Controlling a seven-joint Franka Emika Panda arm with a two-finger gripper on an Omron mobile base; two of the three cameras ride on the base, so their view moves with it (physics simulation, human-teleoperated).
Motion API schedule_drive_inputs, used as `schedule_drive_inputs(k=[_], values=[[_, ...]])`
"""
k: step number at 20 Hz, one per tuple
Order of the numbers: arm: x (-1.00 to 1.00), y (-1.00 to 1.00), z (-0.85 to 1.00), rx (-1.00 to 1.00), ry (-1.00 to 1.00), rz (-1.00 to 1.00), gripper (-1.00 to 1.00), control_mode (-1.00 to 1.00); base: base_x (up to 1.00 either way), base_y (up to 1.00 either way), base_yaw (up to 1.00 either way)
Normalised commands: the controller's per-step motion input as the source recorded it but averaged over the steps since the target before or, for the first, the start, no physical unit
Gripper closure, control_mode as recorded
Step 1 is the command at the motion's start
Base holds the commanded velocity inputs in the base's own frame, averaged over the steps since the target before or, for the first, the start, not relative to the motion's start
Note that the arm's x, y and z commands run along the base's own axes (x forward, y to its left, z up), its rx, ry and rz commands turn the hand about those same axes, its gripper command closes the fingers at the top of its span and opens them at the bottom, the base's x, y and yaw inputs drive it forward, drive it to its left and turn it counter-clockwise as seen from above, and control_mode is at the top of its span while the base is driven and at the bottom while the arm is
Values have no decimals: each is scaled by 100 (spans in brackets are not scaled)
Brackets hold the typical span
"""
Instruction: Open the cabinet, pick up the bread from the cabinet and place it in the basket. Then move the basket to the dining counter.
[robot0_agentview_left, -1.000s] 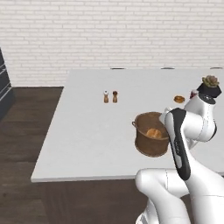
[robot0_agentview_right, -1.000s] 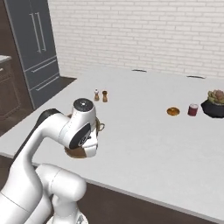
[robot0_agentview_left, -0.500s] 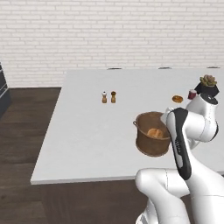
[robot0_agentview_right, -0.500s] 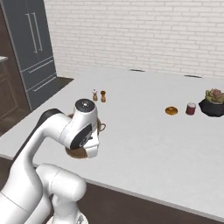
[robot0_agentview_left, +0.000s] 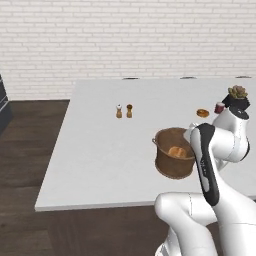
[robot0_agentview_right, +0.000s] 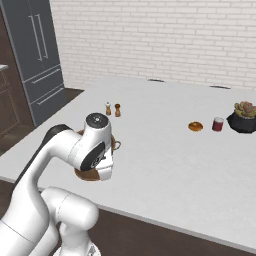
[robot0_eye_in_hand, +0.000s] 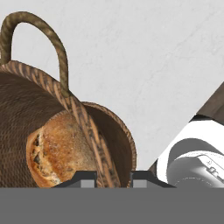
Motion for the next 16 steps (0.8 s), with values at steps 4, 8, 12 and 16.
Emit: schedule_drive_inputs(k=[4,8,12,16], values=[[50,0,-4,-1,0,-5,100,-100,47,-2,0],[100,-10,-2,-1,2,-9,100,-100,0,0,0],[100,-19,0,0,9,-4,100,-100,0,0,0],[100,-41,0,0,13,0,100,-100,0,0,0]])
